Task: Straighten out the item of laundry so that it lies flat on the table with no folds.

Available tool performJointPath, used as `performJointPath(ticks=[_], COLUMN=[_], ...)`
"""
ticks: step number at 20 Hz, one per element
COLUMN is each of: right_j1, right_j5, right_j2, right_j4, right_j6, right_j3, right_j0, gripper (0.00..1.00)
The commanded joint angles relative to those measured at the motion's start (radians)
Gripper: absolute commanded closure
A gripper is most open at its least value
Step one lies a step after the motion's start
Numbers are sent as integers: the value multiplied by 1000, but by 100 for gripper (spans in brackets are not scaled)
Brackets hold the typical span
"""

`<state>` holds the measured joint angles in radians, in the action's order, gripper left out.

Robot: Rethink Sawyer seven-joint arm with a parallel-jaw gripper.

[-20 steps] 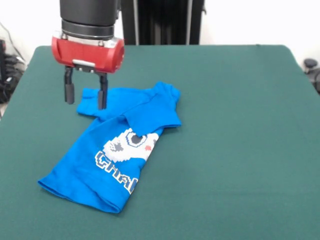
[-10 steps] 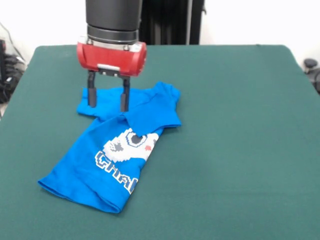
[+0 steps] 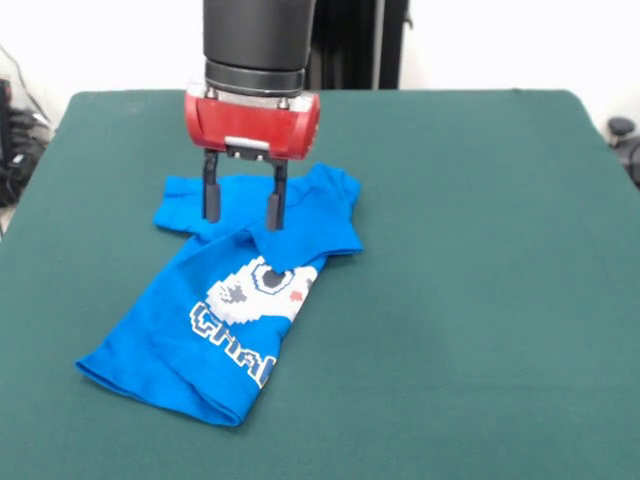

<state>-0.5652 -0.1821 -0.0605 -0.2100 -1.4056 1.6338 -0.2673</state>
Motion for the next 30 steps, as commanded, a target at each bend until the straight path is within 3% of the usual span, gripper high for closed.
performJointPath(ticks=[1, 9, 21, 30], right_j1=[67, 65, 65, 56], right_j5=[52, 83, 62, 123], right_j2=[131, 164, 47, 65], right_j4=[-21, -38, -117, -141], right_j6=[-252, -276, -349, -344], right_j3=[100, 127, 141, 184], right_j0=[37, 43, 168, 168], gripper=[0, 0, 0, 0])
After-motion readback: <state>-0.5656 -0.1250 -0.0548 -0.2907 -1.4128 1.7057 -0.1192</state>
